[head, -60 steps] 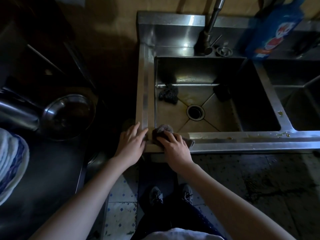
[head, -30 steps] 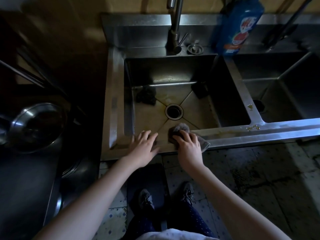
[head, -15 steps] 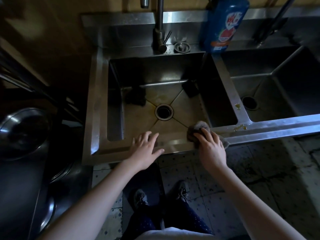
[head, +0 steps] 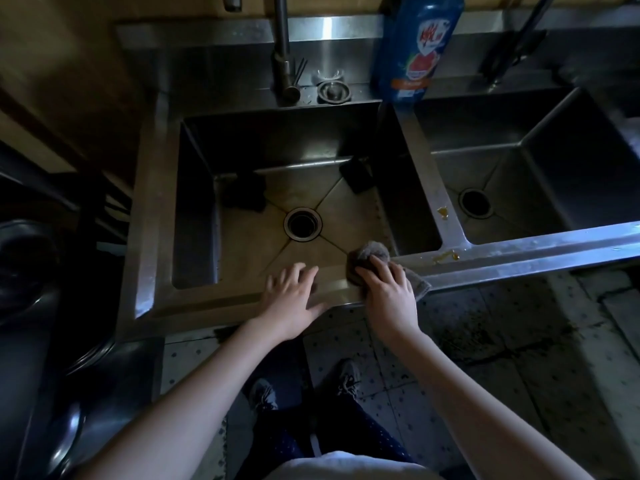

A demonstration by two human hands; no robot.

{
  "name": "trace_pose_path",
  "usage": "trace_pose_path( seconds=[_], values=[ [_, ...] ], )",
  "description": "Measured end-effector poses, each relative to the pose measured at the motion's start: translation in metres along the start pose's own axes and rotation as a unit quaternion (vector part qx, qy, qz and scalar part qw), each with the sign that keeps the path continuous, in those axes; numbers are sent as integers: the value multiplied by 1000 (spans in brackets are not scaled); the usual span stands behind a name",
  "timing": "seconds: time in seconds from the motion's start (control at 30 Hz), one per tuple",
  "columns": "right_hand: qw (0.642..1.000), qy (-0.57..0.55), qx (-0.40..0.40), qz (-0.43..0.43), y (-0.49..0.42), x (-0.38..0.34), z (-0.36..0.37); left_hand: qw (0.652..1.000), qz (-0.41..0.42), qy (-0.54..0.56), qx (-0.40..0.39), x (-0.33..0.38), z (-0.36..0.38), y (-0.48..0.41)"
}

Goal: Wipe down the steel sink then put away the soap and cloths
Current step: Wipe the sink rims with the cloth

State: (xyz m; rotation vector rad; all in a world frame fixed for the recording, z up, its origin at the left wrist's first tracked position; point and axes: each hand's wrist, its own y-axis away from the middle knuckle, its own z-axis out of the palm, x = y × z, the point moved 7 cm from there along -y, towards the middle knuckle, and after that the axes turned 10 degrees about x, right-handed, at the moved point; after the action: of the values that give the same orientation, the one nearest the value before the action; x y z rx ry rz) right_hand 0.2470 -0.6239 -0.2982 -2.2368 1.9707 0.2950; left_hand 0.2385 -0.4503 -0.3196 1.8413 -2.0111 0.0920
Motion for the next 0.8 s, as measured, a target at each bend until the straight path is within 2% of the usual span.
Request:
trace_pose_path(
  seconds=[0.17, 0.47, 0.57, 0.67, 0.8],
  values=[
    [997, 5, 20, -78, -2, 28, -11, 1000, -4, 2, 1, 23, 0, -11],
    [998, 9, 61, 15, -15, 127, -38, 1000, -6, -10, -12, 66, 15, -33],
    [998, 9, 58, 12, -16, 133, -37, 1000, -13, -11, -14, 76, 22, -36],
    [998, -37, 47, 23, -18, 129, -36, 1000, -17, -7, -13, 84, 24, -36],
    [997, -62, 36, -18, -14, 119, -33, 1000, -22, -14, -8, 89, 24, -34]
  ],
)
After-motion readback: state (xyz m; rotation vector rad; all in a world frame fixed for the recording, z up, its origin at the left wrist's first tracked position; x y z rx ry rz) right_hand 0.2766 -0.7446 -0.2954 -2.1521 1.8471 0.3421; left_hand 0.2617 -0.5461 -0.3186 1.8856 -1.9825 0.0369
